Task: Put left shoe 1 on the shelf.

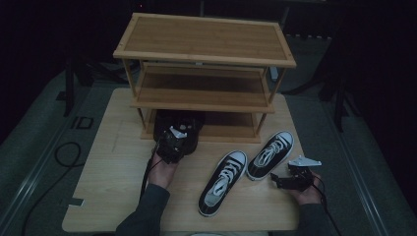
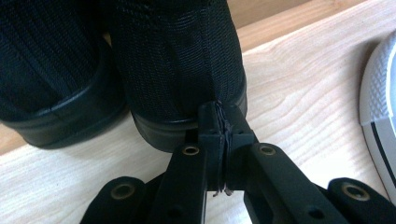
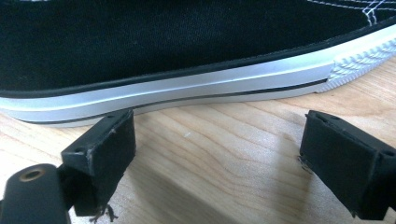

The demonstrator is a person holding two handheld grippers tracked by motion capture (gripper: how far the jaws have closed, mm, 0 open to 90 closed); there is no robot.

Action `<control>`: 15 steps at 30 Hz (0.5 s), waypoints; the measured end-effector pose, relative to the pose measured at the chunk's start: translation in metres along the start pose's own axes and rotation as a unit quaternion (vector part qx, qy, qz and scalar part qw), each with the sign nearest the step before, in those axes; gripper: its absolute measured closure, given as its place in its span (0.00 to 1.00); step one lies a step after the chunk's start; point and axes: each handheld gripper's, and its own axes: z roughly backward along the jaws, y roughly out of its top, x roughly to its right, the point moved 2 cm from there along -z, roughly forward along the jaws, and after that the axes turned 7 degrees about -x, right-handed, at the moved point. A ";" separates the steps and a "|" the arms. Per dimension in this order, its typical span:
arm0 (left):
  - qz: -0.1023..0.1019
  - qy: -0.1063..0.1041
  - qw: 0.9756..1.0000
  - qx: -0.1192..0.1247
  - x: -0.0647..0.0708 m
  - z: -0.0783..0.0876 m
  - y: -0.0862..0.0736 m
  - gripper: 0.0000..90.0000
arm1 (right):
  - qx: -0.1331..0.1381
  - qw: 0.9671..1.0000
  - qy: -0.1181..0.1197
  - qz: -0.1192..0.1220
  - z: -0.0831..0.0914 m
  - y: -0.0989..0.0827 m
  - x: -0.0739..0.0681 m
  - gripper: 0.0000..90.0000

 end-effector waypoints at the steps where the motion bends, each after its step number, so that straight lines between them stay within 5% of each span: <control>1: 0.000 0.000 1.000 0.000 0.000 -0.001 0.001 0.99 | 0.000 1.000 0.000 0.000 0.000 0.000 0.000 0.11; 15: 0.014 0.003 1.000 0.000 -0.005 -0.016 0.021 0.99 | 0.000 1.000 0.000 0.000 0.000 0.000 0.000 0.11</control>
